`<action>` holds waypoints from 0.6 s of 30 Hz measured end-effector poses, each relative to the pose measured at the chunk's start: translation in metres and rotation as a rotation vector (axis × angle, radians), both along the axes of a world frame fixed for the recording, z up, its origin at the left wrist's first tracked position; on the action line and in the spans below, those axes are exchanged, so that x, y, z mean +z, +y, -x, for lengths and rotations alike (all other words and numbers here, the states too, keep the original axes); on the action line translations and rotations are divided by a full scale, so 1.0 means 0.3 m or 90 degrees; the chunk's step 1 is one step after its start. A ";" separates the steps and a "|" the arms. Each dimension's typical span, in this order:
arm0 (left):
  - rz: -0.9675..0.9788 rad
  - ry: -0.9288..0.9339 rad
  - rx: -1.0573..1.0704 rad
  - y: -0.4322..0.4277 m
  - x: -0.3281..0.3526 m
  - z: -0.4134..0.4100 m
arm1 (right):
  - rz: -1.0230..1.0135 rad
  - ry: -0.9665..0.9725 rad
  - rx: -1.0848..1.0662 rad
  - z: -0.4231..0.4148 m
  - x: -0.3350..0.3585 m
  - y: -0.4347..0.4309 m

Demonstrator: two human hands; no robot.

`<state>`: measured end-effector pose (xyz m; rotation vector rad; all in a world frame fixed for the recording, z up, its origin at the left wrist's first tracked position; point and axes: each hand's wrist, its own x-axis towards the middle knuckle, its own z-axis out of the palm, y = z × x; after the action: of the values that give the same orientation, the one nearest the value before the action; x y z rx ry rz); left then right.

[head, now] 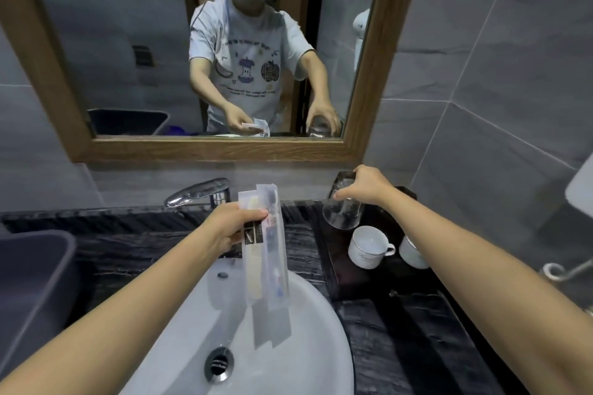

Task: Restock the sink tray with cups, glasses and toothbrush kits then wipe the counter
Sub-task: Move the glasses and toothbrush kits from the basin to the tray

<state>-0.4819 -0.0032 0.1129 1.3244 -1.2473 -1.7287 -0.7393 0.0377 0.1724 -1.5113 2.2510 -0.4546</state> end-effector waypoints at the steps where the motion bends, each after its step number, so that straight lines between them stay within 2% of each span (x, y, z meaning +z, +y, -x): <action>1: -0.004 -0.001 0.003 -0.003 -0.011 0.014 | 0.002 0.002 -0.007 0.021 -0.019 -0.010; 18: -0.061 0.014 0.029 -0.038 -0.124 0.149 | -0.045 0.004 -0.033 0.160 -0.204 -0.126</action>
<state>-0.5267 -0.0146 0.0756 1.3747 -1.1264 -1.7849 -0.7872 -0.0001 0.1112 -1.4252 2.2911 -0.3815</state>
